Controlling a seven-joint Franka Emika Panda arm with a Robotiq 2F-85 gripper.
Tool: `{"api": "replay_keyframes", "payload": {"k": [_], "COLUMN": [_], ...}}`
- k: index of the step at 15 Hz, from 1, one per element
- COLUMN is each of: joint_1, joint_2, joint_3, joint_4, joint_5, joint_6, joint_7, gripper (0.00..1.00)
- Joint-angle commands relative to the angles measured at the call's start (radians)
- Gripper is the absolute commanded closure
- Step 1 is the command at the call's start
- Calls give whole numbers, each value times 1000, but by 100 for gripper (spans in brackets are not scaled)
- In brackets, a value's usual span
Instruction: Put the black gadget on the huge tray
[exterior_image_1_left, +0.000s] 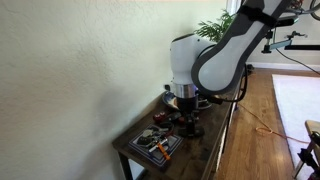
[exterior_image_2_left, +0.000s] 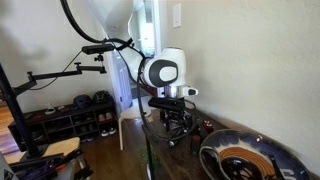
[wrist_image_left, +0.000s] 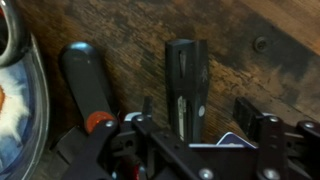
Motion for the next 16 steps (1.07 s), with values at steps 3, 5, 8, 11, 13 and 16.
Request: {"api": "replay_keyframes", "payload": {"k": [3, 5, 8, 11, 13, 16], "joint_1": [-23, -29, -31, -25, -16, -14], "joint_2": [11, 13, 2, -36, -74, -117], "joint_3": [10, 11, 11, 12, 2, -10], "joint_4": [5, 3, -4, -25, -44, -57], "joint_5": [20, 23, 21, 15, 1, -8], "joint_6": [-8, -7, -7, -10, -14, -26], "joint_7": [-33, -35, -36, -30, -15, -4], "gripper": [61, 74, 83, 83, 83, 83]}}
